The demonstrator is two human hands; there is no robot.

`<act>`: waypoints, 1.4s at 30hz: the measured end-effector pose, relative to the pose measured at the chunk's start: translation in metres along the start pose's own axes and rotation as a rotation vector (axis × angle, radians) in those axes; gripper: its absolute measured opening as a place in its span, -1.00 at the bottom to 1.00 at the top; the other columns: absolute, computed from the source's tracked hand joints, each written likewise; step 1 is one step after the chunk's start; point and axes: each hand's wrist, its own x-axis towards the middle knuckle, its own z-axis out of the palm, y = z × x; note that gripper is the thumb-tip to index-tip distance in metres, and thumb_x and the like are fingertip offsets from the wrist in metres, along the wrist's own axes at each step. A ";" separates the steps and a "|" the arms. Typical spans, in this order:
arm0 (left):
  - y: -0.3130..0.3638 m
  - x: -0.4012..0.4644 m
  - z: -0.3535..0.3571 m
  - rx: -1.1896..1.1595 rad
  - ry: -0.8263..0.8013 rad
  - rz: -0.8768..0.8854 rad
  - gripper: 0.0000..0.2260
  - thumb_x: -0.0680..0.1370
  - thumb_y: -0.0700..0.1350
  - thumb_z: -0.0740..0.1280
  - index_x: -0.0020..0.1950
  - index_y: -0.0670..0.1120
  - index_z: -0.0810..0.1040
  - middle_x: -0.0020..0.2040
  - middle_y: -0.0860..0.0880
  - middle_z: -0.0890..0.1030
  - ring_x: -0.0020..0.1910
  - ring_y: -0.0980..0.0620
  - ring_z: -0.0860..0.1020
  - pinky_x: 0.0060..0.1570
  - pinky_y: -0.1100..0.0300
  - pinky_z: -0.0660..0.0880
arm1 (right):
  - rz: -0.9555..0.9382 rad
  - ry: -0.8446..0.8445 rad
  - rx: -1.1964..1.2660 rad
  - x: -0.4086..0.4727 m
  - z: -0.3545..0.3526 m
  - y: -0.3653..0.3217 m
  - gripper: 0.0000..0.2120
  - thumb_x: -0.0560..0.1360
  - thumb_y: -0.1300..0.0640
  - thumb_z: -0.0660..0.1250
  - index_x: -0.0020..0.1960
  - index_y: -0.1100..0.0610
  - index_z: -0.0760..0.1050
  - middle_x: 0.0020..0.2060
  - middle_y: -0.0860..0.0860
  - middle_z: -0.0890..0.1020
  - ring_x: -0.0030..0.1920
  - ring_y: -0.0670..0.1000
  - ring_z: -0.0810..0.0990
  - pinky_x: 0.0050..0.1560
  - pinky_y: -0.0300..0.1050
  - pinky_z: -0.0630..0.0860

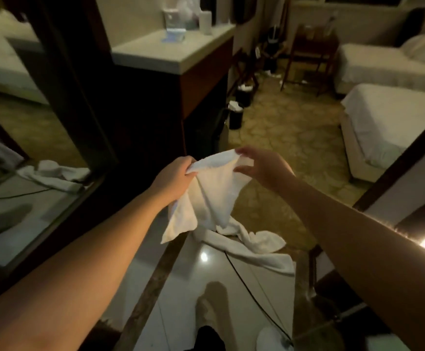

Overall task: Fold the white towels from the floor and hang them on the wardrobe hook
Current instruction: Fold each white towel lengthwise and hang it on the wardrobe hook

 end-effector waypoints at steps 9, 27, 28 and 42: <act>0.018 -0.137 -0.143 -0.045 0.089 -0.080 -0.74 0.49 0.27 0.42 -0.20 0.12 0.56 -0.31 0.19 0.56 -0.26 0.24 0.54 -0.30 0.26 0.36 | -0.308 0.054 -0.207 -0.077 -0.039 -0.138 -0.64 0.51 -0.23 0.41 0.11 0.02 0.58 -0.12 -0.08 0.57 -0.05 -0.05 0.52 -0.09 -0.11 0.36; -0.025 -0.532 -0.288 0.542 0.411 -0.279 -0.81 0.62 -0.14 0.29 0.23 -0.04 0.49 0.01 0.01 0.50 -0.31 0.06 0.48 -0.38 0.18 0.38 | -0.559 0.138 0.035 -0.315 0.023 -0.381 -0.67 0.66 -0.11 0.20 0.06 0.11 0.60 0.10 -0.01 0.55 0.12 -0.02 0.48 0.09 -0.12 0.39; -0.027 -0.551 -0.295 0.579 0.422 -0.302 -0.79 0.63 -0.17 0.28 0.26 -0.06 0.48 0.09 -0.03 0.50 -0.29 0.05 0.49 -0.34 0.16 0.46 | -0.537 0.142 0.058 -0.327 0.026 -0.389 -0.69 0.66 -0.13 0.19 -0.04 0.06 0.56 -0.05 -0.03 0.56 -0.03 -0.04 0.51 -0.08 -0.12 0.40; -0.028 -0.730 -0.381 -0.399 0.554 -0.535 -0.97 0.60 0.03 0.39 -0.02 0.14 0.63 -0.04 0.02 0.69 -0.11 0.05 0.64 -0.23 0.17 0.50 | -0.450 0.189 0.082 -0.405 0.034 -0.451 -0.62 0.53 -0.36 0.16 -0.23 -0.08 0.41 -0.33 -0.10 0.54 -0.29 -0.14 0.51 -0.35 -0.10 0.34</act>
